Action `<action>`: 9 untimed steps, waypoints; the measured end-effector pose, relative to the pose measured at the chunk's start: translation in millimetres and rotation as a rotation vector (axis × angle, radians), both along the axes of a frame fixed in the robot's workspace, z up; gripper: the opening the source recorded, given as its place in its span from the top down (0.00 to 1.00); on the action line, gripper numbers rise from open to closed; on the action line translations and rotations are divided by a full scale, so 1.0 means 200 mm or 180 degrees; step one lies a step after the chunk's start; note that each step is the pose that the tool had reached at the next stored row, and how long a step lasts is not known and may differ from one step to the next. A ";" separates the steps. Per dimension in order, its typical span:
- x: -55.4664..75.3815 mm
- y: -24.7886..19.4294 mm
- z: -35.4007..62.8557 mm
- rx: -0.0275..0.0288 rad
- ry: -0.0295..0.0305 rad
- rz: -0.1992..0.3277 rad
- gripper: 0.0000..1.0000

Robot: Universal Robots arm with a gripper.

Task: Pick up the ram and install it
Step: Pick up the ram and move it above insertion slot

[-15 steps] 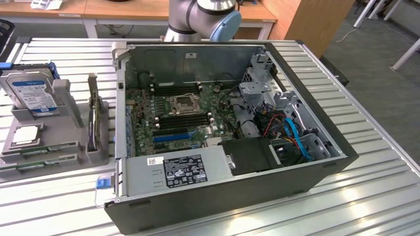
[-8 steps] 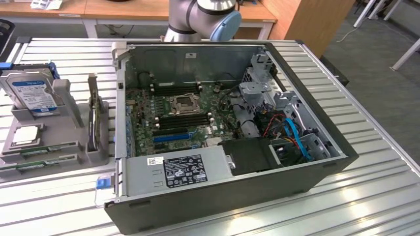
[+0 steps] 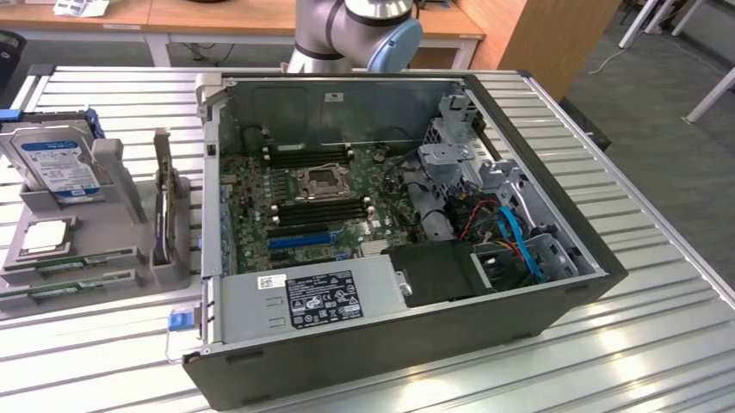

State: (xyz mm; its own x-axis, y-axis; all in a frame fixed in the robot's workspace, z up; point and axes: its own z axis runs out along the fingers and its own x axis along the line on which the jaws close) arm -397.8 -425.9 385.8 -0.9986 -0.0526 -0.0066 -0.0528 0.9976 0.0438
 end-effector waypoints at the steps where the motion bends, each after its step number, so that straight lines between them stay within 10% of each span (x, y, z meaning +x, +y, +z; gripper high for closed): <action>1: 0.00 0.000 0.000 0.0000 0.0000 0.0057 0.90; 9: 0.00 0.000 -0.001 0.0000 0.0000 0.0520 0.90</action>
State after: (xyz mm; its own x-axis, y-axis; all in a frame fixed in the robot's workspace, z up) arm -397.8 -425.9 385.6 -0.9767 -0.2144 -0.0066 -0.2144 0.9758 0.0438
